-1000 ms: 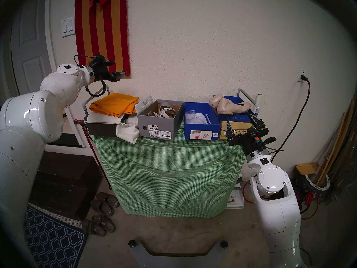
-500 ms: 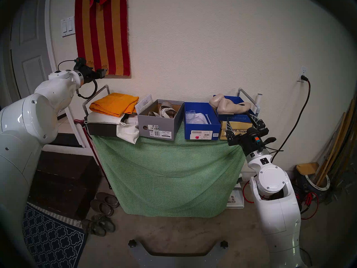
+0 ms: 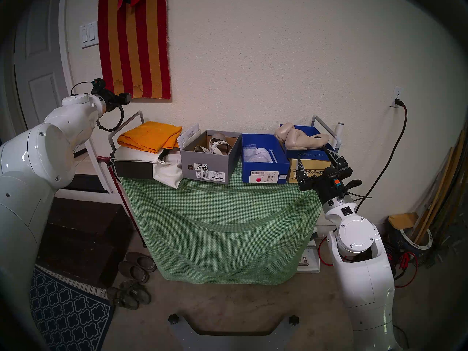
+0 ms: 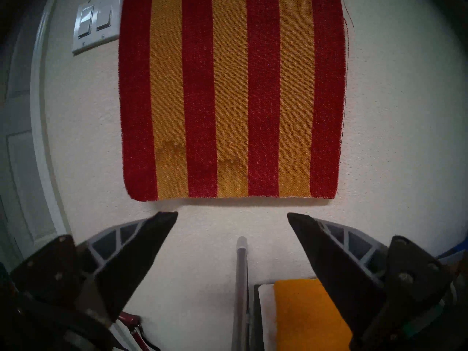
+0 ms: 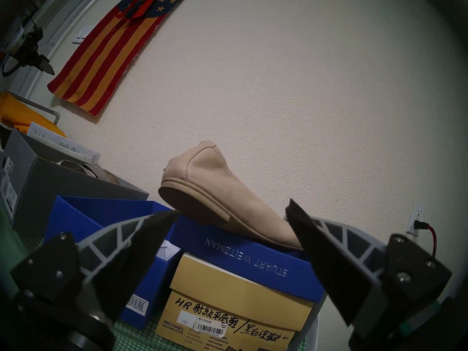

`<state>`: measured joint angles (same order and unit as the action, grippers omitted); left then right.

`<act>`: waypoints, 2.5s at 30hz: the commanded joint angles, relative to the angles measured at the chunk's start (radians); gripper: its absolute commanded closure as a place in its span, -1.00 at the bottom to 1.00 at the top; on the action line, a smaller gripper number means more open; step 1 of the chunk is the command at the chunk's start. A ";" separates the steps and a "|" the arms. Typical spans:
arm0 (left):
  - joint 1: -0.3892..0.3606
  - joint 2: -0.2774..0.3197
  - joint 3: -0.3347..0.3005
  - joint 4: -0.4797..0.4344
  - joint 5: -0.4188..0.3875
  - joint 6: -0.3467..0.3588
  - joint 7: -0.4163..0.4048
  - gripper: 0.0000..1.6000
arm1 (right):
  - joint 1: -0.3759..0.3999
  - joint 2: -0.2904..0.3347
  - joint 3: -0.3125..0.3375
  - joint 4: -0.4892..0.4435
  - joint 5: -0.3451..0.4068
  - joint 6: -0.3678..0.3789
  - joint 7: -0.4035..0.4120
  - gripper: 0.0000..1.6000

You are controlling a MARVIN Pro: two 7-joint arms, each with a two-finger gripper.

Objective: Put shoes into shoe box

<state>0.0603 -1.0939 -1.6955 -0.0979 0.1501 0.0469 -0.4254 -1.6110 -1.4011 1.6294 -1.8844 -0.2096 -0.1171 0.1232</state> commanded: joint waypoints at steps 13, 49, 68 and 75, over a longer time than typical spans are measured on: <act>0.004 -0.026 -0.009 -0.008 -0.012 -0.040 -0.116 -1.00 | 0.000 0.000 0.000 0.000 -0.001 0.000 0.001 -1.00; 0.156 -0.054 0.032 -0.009 0.026 -0.180 -0.222 -1.00 | 0.000 0.000 0.000 0.000 0.000 0.000 -0.001 -1.00; 0.187 -0.048 0.027 -0.030 0.027 -0.270 -0.249 -1.00 | 0.008 0.002 -0.001 -0.003 -0.002 -0.002 -0.001 -1.00; 0.193 -0.047 0.023 -0.035 0.024 -0.286 -0.255 -1.00 | 0.033 0.005 -0.003 -0.009 -0.004 -0.004 0.000 -1.00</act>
<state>0.2462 -1.1457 -1.6651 -0.1218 0.1810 -0.2037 -0.6761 -1.6091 -1.4015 1.6295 -1.8844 -0.2091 -0.1174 0.1212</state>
